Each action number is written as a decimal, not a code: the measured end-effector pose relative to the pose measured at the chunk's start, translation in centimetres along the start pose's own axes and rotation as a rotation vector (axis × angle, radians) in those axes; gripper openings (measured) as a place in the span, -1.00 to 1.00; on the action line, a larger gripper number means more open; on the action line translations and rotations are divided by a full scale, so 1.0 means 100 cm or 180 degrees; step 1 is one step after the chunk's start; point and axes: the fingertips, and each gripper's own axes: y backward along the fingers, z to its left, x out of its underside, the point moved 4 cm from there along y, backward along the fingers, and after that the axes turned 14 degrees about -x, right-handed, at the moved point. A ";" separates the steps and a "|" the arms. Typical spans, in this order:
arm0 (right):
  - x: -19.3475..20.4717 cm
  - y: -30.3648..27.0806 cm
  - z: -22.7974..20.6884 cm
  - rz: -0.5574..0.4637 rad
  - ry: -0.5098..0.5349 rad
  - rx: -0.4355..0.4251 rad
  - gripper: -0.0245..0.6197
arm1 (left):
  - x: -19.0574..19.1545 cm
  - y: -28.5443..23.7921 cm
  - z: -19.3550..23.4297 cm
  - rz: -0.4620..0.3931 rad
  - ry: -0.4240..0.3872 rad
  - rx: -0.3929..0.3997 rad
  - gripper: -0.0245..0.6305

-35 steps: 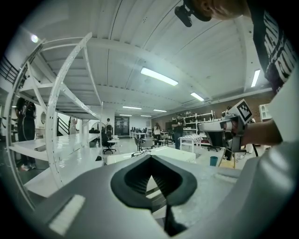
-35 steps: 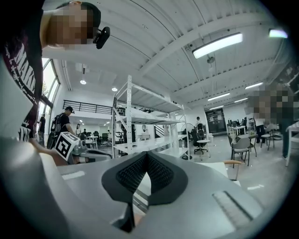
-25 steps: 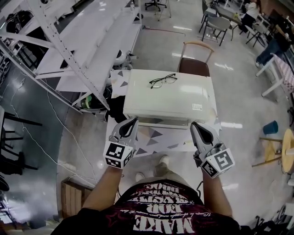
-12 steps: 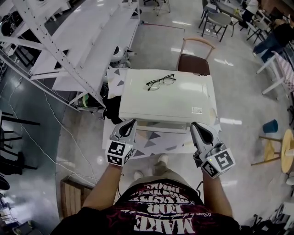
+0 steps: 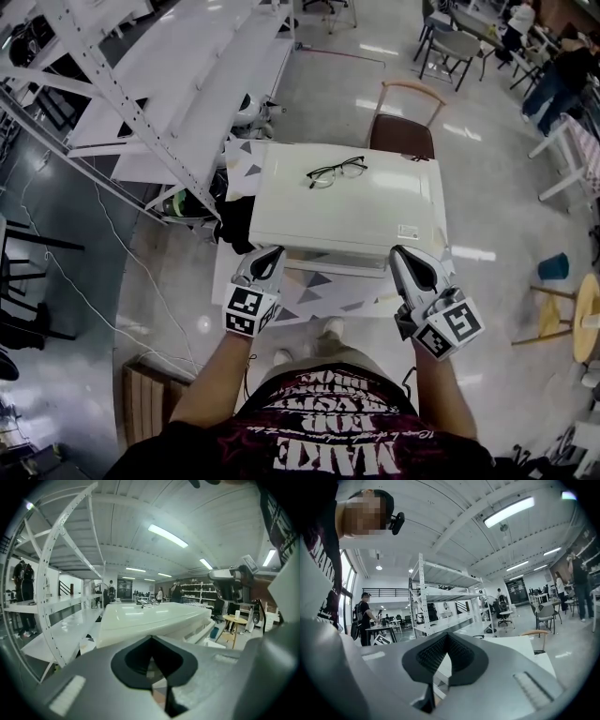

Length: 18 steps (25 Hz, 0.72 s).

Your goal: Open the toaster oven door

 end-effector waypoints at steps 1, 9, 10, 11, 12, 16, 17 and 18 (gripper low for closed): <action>-0.001 -0.001 0.000 -0.0002 0.0004 -0.0002 -0.84 | 0.000 0.000 0.000 0.0015 -0.0021 0.0019 -0.92; 0.000 -0.002 0.014 -0.0016 0.0001 0.0017 -0.84 | -0.001 -0.002 -0.006 0.0245 -0.0224 0.0197 -0.92; 0.000 -0.001 0.015 -0.0024 0.0006 0.0031 -0.85 | 0.001 -0.001 -0.006 0.0239 -0.0225 0.0189 -0.92; 0.000 0.001 0.017 -0.0031 0.0008 0.0049 -0.84 | 0.002 0.001 -0.007 0.0228 -0.0224 0.0180 -0.92; -0.001 0.003 0.018 -0.0038 0.0009 0.0069 -0.85 | 0.003 0.003 -0.007 0.0213 -0.0224 0.0177 -0.92; 0.002 0.012 0.027 -0.0060 0.0009 0.0138 -0.85 | 0.007 0.011 -0.012 0.0182 -0.0244 0.0237 -0.92; 0.004 0.014 0.030 -0.0061 0.0005 0.0149 -0.85 | 0.009 0.013 -0.013 0.0174 -0.0254 0.0252 -0.92; 0.005 0.016 0.034 -0.0061 0.0001 0.0156 -0.85 | 0.010 0.015 -0.015 0.0167 -0.0265 0.0263 -0.92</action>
